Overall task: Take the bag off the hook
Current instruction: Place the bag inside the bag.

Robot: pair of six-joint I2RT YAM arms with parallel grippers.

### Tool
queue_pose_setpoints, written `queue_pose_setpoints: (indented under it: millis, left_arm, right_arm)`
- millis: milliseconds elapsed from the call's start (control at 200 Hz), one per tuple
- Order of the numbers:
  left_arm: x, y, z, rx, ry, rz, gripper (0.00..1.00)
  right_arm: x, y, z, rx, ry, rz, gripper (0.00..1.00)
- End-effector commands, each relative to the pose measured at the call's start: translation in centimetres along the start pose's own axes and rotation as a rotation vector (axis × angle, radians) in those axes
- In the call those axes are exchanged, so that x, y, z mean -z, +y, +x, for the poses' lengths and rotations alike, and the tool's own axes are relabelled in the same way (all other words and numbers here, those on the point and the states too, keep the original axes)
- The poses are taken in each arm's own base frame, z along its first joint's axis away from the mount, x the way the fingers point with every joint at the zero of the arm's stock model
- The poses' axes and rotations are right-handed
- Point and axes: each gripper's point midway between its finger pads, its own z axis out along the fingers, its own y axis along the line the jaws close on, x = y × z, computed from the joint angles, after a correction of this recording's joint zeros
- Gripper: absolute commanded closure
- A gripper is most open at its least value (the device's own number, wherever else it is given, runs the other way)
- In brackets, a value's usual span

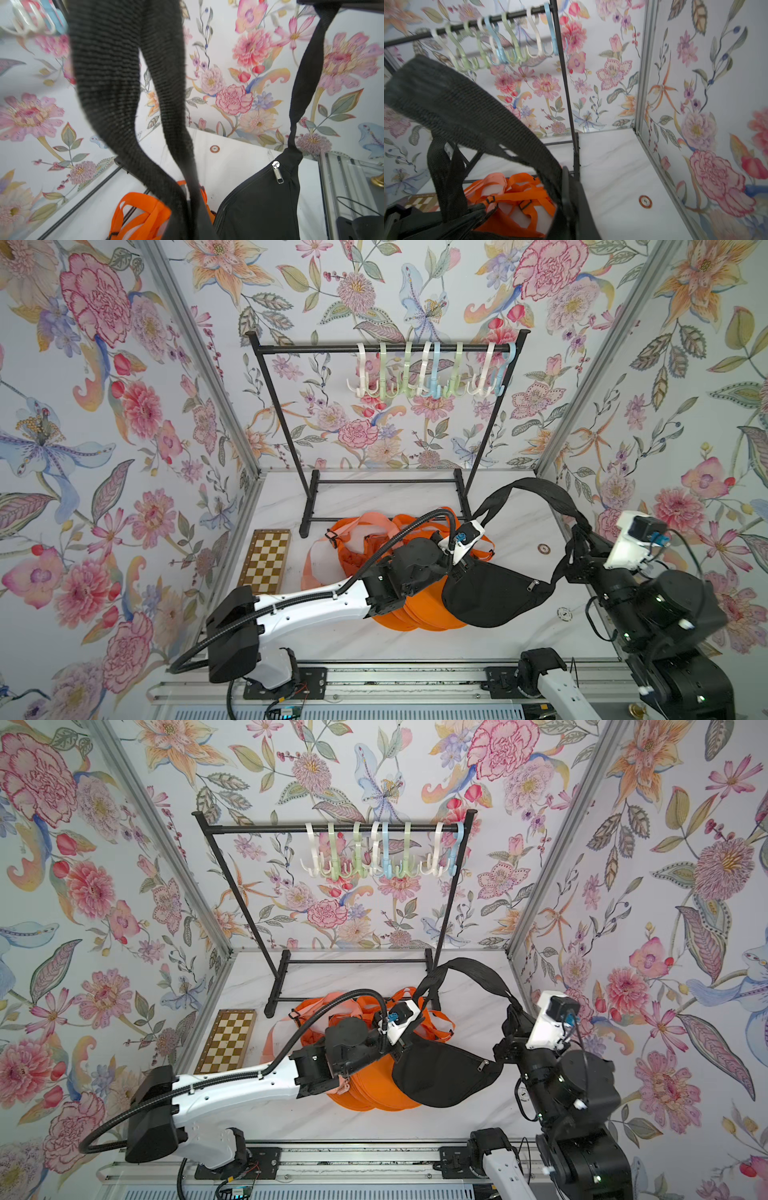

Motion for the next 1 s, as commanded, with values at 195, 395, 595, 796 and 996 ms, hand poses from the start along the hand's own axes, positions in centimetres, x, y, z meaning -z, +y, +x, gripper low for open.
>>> queue_pose_setpoints:
  millis: [195,395,595,796,996]
  left_arm:
    - [-6.0,4.2,6.1,0.123,0.085,-0.064,1.0]
    - [-8.1,7.2,10.0,0.174,0.128,-0.114,1.0]
    - [-9.6,10.1,13.6,0.236,0.156,-0.158,0.93]
    - [-10.2,11.5,15.7,0.258,0.17,-0.172,0.85]
    - [-10.8,11.5,16.2,0.244,0.182,-0.163,0.55]
  right_arm:
    - [-11.3,-0.9,8.7,-0.035,0.196,0.05,1.0]
    - [-16.9,-2.9,13.7,-0.136,0.28,0.062,0.99]
    - [-21.7,-4.0,15.8,-0.211,0.306,0.035,1.0]
    - [-25.4,-3.2,18.4,-0.245,0.357,-0.036,0.97]
    - [-27.2,-3.1,20.7,-0.256,0.4,-0.059,0.72]
